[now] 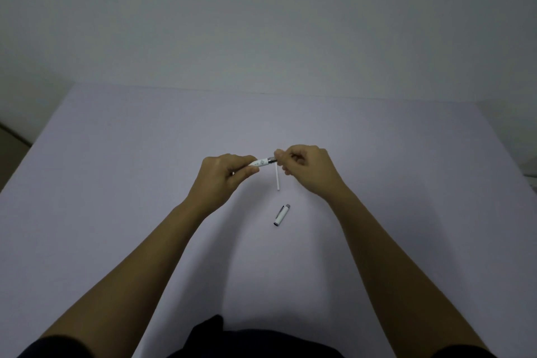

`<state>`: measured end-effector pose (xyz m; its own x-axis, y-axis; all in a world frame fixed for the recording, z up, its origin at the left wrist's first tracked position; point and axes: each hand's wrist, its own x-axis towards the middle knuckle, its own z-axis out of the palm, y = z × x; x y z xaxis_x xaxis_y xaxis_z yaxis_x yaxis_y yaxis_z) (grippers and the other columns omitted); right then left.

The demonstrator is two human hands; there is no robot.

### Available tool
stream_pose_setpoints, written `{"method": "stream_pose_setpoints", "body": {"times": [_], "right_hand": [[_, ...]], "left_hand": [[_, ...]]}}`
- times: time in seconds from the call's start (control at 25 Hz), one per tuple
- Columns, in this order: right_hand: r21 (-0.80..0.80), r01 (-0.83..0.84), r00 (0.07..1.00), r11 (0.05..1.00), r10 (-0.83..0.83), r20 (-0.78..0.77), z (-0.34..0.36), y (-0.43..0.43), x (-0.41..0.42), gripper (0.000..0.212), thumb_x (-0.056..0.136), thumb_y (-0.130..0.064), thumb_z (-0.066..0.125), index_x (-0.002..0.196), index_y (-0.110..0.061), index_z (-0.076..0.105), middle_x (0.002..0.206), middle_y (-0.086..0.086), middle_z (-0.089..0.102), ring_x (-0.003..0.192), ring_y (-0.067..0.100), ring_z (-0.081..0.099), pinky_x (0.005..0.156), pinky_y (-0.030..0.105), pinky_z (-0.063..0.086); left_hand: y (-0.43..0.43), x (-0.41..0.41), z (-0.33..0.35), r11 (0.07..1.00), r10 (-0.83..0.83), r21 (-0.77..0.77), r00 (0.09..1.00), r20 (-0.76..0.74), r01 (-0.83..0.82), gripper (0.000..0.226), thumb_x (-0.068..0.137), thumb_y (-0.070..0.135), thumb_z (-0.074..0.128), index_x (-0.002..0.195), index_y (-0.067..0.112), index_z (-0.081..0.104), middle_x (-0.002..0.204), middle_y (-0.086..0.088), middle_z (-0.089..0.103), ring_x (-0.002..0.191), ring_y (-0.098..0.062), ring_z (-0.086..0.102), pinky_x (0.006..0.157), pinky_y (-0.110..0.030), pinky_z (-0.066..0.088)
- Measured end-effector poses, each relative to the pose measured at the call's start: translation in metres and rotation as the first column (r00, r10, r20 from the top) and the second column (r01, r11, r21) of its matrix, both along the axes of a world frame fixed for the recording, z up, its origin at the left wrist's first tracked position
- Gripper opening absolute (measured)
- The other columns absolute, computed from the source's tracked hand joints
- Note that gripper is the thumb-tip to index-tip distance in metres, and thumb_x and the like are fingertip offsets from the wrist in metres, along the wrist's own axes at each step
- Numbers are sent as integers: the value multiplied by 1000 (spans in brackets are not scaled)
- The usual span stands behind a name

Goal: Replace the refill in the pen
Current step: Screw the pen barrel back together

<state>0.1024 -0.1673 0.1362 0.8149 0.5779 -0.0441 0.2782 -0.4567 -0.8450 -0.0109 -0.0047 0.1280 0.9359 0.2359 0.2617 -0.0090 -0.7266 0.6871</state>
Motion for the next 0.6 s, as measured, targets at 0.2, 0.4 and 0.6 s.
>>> {"method": "stream_pose_setpoints", "body": {"times": [0.2,0.4,0.6], "right_hand": [[109,-67,996,992,73,-54,3,-4,0,6,82,-24,68,82,-30,66,77,-11,71,74,2,69,75,14,53],[-65,-55,994,996,61,94,1,-2,0,26,88,-38,58,72,-20,68,64,5,69,61,9,66,65,25,52],[74,-109,993,991,105,51,3,-2,-4,6,84,-25,66,90,-23,65,73,-10,65,64,-3,62,62,4,46]], "left_hand": [[1,-1,1,1000,26,10,1000,-7,-26,13,87,24,61,94,19,71,54,7,50,56,-5,47,53,-11,33],[0,-4,-1,1000,6,18,1000,-11,-6,13,88,25,60,94,20,71,56,-4,56,54,-14,46,55,-14,34],[0,-2,0,999,37,28,999,2,-37,13,88,25,60,92,19,70,51,7,46,50,-9,43,53,-11,31]]}}
